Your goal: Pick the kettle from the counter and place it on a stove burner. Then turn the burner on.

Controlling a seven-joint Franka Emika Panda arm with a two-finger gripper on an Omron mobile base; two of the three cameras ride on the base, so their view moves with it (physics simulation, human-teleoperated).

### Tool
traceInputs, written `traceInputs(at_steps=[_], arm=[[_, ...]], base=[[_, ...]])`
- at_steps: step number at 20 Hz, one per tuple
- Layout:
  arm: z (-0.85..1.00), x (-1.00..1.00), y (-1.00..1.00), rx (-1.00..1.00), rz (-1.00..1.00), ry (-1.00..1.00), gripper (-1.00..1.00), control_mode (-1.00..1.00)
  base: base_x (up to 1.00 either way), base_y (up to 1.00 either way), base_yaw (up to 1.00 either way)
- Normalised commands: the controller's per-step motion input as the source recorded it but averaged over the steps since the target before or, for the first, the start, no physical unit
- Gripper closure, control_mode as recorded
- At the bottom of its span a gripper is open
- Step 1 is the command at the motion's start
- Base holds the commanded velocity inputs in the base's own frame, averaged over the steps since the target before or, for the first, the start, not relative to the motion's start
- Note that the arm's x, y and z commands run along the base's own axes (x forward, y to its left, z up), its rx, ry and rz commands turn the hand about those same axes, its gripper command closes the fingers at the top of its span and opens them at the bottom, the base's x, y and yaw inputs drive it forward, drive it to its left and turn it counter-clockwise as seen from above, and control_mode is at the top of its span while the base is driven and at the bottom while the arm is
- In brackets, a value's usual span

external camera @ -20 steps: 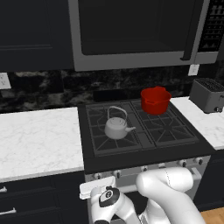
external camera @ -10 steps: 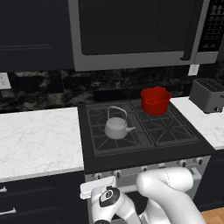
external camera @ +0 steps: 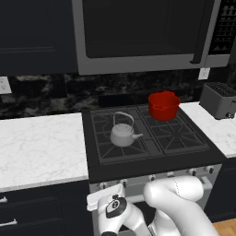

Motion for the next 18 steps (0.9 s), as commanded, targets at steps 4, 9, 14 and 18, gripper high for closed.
traceInputs(at_steps=[4,9,14,18], arm=[[0.0,0.0,0.0,-0.3,0.0,0.0,1.0,-1.0],[0.0,0.0,0.0,-0.26,0.0,0.0,1.0,-1.0],[0.0,-0.03,0.0,-0.26,0.0,0.0,1.0,-1.0],[0.0,-0.02,0.0,-0.26,0.0,0.0,1.0,-1.0]], base=[[0.0,0.0,0.0],[0.0,0.0,0.0],[0.0,0.0,0.0],[0.0,0.0,0.0]])
